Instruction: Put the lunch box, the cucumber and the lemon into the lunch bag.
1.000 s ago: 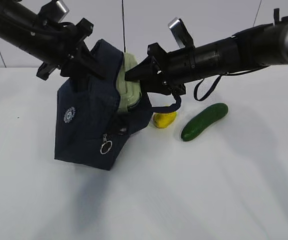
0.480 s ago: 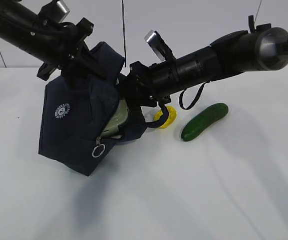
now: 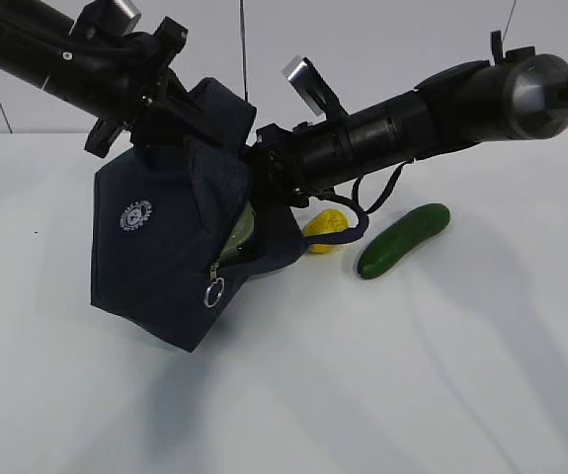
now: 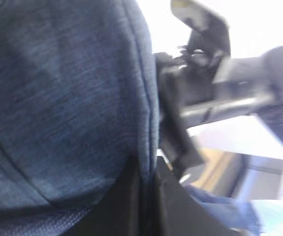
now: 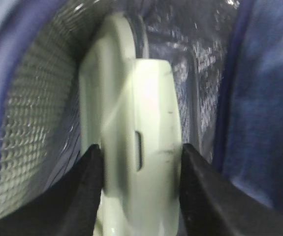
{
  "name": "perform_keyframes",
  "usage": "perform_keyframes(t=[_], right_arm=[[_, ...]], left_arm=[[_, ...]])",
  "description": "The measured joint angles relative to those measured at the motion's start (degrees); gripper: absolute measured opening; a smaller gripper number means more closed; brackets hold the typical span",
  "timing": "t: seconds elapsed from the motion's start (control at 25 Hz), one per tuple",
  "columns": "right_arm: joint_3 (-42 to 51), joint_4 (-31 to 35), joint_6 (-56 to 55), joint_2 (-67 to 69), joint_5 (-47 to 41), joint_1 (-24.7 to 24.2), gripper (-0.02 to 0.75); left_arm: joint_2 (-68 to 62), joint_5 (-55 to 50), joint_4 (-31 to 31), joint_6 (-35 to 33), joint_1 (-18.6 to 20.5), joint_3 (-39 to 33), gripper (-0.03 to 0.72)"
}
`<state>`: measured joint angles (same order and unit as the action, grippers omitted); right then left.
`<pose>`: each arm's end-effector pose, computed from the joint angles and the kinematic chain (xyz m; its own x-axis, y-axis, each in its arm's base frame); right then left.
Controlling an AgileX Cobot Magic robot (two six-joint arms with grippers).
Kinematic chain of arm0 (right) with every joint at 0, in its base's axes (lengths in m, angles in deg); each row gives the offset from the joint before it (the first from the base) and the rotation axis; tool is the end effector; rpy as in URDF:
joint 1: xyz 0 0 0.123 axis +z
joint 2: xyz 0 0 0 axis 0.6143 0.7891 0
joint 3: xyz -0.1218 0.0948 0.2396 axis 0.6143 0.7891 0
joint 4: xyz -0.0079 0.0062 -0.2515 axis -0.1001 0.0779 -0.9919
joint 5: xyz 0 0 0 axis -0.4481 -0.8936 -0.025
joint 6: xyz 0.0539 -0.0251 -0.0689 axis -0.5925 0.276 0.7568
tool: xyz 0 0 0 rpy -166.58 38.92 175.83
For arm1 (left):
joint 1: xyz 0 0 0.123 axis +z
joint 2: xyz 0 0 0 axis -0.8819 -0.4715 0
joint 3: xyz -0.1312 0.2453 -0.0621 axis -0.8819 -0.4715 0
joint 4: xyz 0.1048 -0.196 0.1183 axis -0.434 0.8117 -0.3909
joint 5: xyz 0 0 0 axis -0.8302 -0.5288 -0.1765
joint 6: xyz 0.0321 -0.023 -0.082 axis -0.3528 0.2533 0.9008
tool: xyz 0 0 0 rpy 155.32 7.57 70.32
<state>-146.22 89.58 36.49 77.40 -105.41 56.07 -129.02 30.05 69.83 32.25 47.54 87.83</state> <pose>0.4199 0.2169 0.1886 -0.8402 -0.1311 -0.5262 -0.5302 0.4023 0.7463 0.3739 -0.1648 0.2678 -0.9779 -0.0311 -0.2068 0.1472 0.6005 -0.7859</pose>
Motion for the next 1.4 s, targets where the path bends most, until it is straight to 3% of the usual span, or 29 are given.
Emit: perform_keyframes(t=[0.48,0.64,0.88,1.4], right_arm=[[0.0,1.2,6.5,0.0,-1.4,1.4,0.342],[-0.2,3.1,8.7,0.0,-3.4,1.9,0.265],[-0.3,3.1,9.2,0.0,-4.7,2.0,0.251],[-7.4,-12.5,2.4,0.0,-10.2,0.2,0.298]], left_arm=[[0.0,-3.2,5.1,-0.3,0.0,0.0,0.003],[-0.1,-3.9,4.5,-0.4,0.0,0.0,0.003],[-0.1,-4.2,4.4,-1.5,0.0,0.0,0.003],[-0.1,-3.9,-6.2,-1.8,0.1,0.0,0.003]])
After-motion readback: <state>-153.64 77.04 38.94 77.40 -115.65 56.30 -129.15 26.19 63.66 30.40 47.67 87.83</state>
